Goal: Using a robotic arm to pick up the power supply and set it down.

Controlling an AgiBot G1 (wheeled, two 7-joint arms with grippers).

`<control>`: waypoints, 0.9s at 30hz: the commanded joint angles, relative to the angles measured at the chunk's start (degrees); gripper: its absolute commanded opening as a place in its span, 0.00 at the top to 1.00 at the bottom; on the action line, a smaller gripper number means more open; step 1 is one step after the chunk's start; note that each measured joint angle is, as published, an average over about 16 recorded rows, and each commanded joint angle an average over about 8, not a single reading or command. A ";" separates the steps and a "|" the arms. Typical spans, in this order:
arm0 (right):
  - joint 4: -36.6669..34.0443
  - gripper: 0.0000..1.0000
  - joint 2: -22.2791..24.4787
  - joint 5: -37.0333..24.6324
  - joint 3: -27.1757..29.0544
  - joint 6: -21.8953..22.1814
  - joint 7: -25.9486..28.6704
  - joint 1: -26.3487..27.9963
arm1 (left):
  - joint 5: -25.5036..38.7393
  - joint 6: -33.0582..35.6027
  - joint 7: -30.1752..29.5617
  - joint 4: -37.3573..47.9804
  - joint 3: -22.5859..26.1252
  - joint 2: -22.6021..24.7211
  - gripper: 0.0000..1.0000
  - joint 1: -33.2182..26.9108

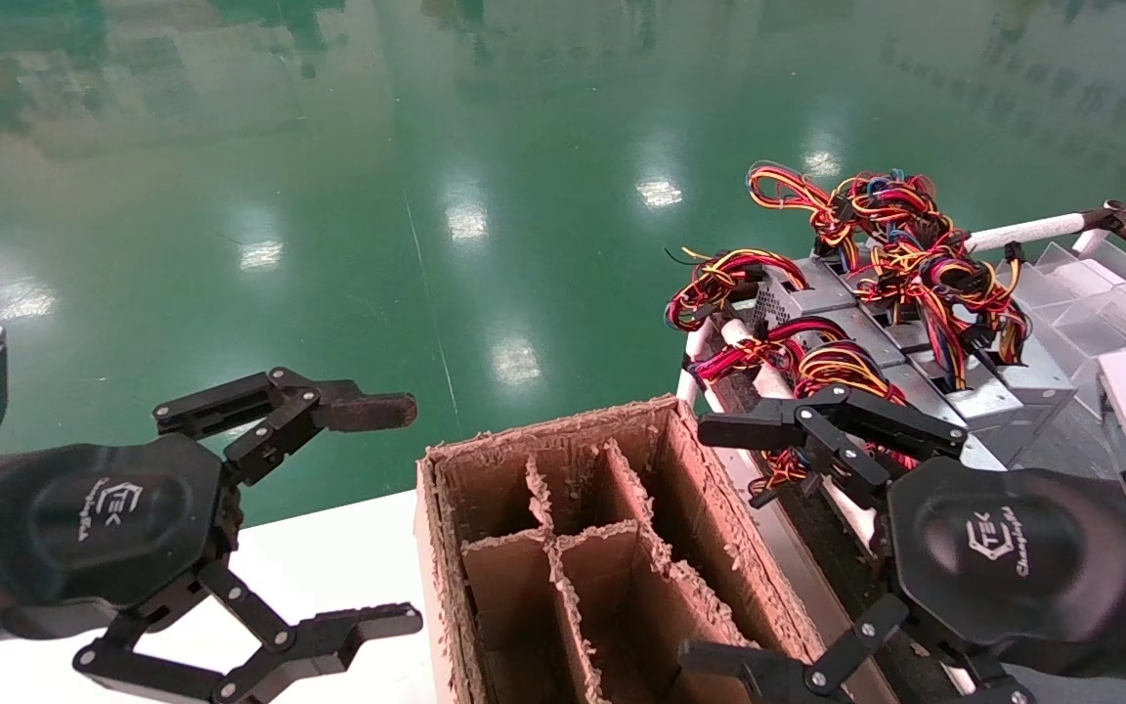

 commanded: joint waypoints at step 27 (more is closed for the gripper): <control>-0.34 0.00 0.13 0.18 0.16 0.10 -0.12 -0.09 | 0.00 0.00 0.00 0.00 0.00 0.00 0.00 0.00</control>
